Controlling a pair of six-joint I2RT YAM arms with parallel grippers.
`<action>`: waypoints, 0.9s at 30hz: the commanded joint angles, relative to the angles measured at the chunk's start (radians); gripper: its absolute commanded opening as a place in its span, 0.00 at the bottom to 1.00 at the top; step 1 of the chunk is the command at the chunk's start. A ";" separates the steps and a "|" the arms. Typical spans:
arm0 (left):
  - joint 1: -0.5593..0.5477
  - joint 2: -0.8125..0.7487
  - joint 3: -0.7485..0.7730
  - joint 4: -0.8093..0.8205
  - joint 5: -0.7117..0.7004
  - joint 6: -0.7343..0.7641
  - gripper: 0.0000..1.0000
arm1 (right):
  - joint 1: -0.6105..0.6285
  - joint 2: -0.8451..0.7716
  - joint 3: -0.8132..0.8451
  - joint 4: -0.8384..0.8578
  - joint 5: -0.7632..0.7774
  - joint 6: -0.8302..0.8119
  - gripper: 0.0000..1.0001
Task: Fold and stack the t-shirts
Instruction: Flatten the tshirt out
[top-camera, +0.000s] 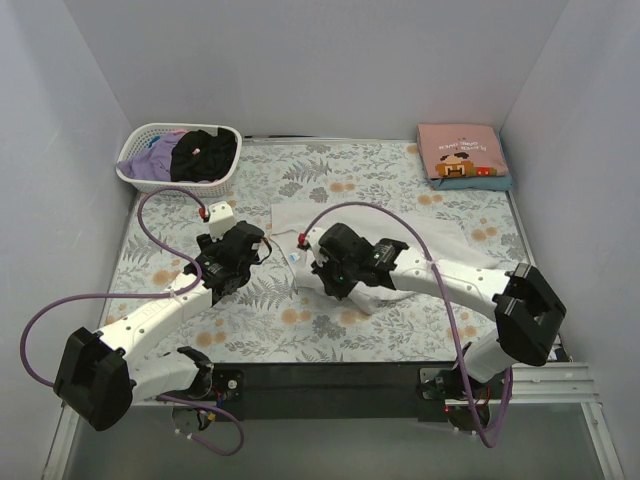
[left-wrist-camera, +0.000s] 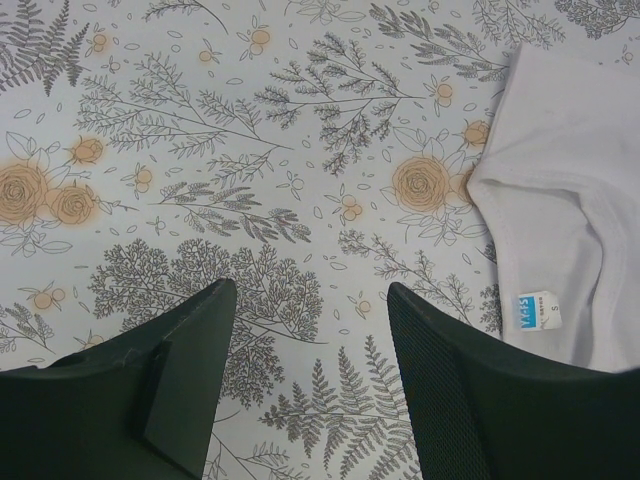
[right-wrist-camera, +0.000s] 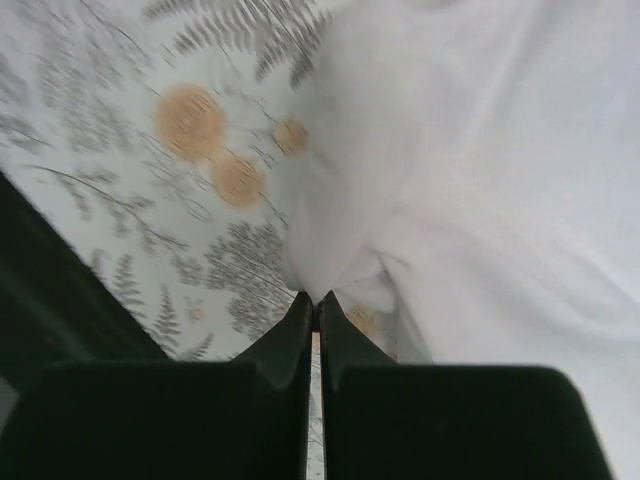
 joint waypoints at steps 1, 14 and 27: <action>0.002 -0.012 0.006 0.016 -0.046 0.008 0.61 | 0.021 -0.044 0.207 -0.161 -0.118 0.092 0.01; 0.020 -0.048 -0.010 0.015 -0.056 0.005 0.61 | 0.061 0.069 0.263 -0.149 -0.251 0.227 0.43; -0.082 0.101 0.067 -0.033 0.471 -0.122 0.48 | -0.384 -0.238 -0.098 -0.085 -0.010 0.167 0.57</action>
